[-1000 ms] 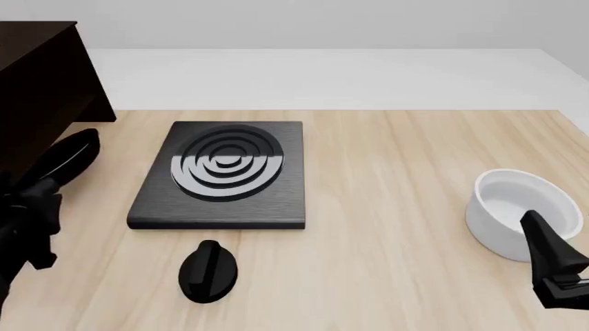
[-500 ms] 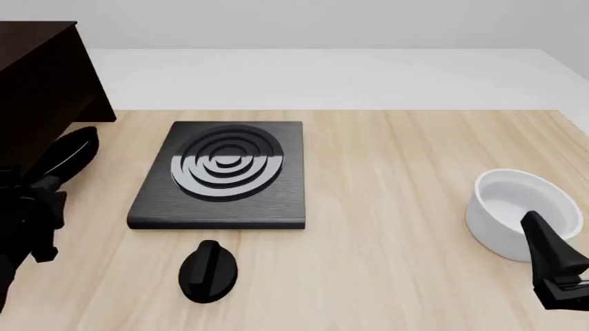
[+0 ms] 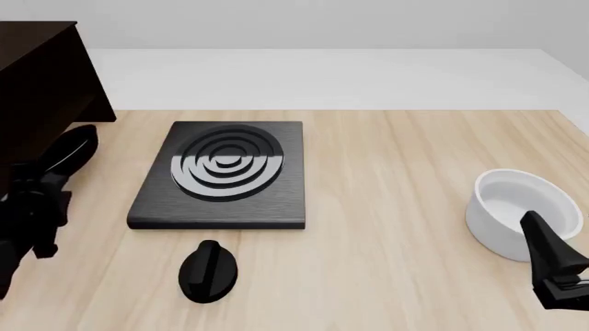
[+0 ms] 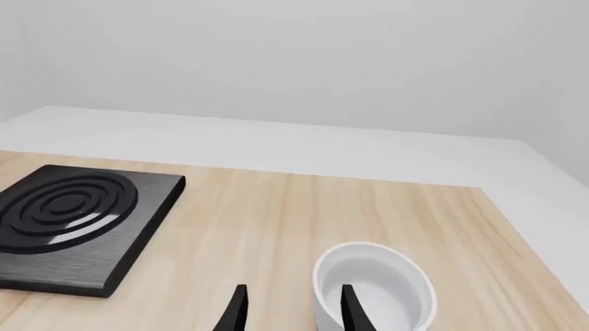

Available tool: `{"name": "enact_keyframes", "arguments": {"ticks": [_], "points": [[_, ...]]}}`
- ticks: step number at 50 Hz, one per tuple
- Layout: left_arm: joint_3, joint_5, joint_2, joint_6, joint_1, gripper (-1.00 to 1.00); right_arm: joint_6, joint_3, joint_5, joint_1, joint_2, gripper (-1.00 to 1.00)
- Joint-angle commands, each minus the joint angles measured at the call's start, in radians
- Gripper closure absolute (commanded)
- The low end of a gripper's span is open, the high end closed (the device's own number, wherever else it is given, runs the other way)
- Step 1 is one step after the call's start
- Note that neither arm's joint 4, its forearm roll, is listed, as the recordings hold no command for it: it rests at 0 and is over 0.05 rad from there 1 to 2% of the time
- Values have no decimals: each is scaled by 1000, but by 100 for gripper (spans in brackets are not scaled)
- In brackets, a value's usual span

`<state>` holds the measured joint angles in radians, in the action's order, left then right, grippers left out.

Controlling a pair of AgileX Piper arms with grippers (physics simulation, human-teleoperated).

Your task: Put the frying pan under the cabinet shelf.

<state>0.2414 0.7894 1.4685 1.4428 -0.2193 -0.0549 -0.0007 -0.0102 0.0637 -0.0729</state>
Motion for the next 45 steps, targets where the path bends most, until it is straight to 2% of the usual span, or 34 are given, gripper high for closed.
{"name": "enact_keyframes", "arguments": {"ticks": [1, 11, 23, 37, 45], "points": [[197, -34, 76, -59, -222, 100, 1, 0, -8, 1, -10, -100], [267, -85, 141, -102, -210, 100, 0, 0, -13, 1, -16, -100], [349, -179, 147, -149, -199, 100, 1, 0, -11, 1, -13, -100], [398, -224, 178, -207, -207, 100, 3, 0, -4, 0, -4, -100], [405, -233, 180, -215, -215, 100, 1, 0, -7, 1, -7, -100]]}}
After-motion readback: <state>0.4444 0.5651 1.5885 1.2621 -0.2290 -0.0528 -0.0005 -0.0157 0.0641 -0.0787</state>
